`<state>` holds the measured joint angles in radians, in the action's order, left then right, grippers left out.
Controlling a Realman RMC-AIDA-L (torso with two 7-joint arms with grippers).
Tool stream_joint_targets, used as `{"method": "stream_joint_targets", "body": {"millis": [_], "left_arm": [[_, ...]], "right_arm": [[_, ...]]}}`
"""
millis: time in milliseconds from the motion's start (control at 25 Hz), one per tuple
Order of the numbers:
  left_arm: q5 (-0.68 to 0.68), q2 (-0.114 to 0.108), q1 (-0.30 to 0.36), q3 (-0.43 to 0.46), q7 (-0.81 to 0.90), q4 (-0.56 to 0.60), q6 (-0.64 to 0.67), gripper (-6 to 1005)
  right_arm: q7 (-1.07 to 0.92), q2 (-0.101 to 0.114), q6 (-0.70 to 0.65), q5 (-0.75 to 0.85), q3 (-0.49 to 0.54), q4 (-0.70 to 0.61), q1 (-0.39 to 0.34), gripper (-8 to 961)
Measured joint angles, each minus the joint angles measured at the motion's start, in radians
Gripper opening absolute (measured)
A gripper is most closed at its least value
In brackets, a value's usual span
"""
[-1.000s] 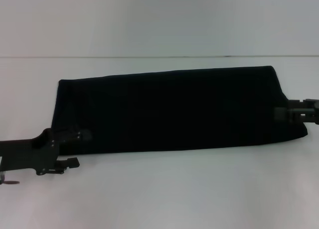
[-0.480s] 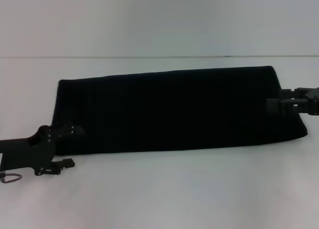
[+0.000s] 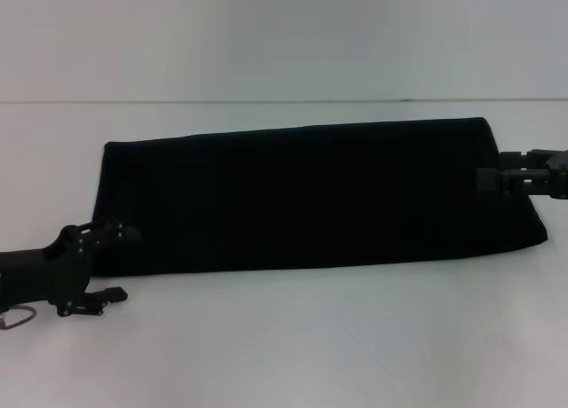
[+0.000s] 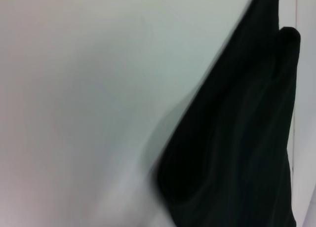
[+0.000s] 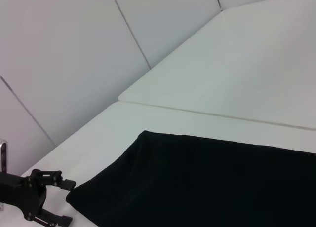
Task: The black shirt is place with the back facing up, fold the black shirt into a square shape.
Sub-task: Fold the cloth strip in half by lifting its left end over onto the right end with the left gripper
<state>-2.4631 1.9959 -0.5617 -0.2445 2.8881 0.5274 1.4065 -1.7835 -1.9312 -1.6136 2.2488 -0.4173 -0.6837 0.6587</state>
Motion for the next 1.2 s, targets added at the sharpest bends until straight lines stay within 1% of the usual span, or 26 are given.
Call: {"method": "stream_joint_targets", "body": {"millis": [880,1200], "left_arm": [[0.001,-0.006,-0.005,0.007,0.027,0.006,-0.063,953],[0.001,-0.01,-0.01,0.007,0.028,0.009,-0.083,953]], "right_arm": [[0.001,0.0,0.006,0.0,0.0,0.007,0.001,921],[0.001,-0.005,0.006,-0.008,0.002,0.0,-0.008,918]]}}
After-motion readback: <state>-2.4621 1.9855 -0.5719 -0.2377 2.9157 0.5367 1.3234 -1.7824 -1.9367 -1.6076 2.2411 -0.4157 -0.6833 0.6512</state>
